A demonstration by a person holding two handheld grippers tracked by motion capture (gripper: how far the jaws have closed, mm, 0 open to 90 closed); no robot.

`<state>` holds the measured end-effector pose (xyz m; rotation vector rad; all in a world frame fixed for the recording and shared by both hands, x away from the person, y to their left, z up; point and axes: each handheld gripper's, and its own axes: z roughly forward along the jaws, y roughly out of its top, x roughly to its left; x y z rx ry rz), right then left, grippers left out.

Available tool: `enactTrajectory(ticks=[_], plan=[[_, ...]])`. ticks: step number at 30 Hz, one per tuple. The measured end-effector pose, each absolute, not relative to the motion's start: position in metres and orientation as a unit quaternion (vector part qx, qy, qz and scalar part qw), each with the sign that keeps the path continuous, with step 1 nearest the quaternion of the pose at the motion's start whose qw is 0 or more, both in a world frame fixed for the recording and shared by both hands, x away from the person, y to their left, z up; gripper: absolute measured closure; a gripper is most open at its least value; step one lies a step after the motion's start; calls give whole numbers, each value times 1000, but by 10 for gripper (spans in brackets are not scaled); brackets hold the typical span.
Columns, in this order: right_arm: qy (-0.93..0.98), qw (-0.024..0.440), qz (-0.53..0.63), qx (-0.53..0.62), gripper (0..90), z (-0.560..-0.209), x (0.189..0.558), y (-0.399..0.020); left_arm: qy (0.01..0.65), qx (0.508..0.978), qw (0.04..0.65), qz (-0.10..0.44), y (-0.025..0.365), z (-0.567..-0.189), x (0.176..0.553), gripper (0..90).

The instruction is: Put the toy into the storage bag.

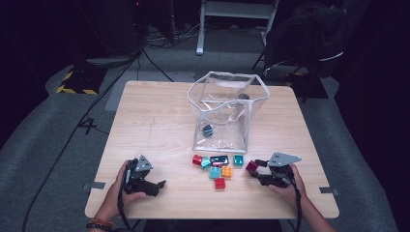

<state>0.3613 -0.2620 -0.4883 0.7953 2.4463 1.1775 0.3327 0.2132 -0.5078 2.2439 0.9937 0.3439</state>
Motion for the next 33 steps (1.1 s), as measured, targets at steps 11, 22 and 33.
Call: enactTrajectory(ticks=[11,22,33], plan=[[835,175,429,297,478,-475,363,-278,378,856,326,131,213,-508,333,3],[832,185,433,292,478,-468,364,-278,377,857,325,132,214,-508,334,3],[815,200,455,298,478,-444,372,-289,377,857,325,132,213,-508,334,3]])
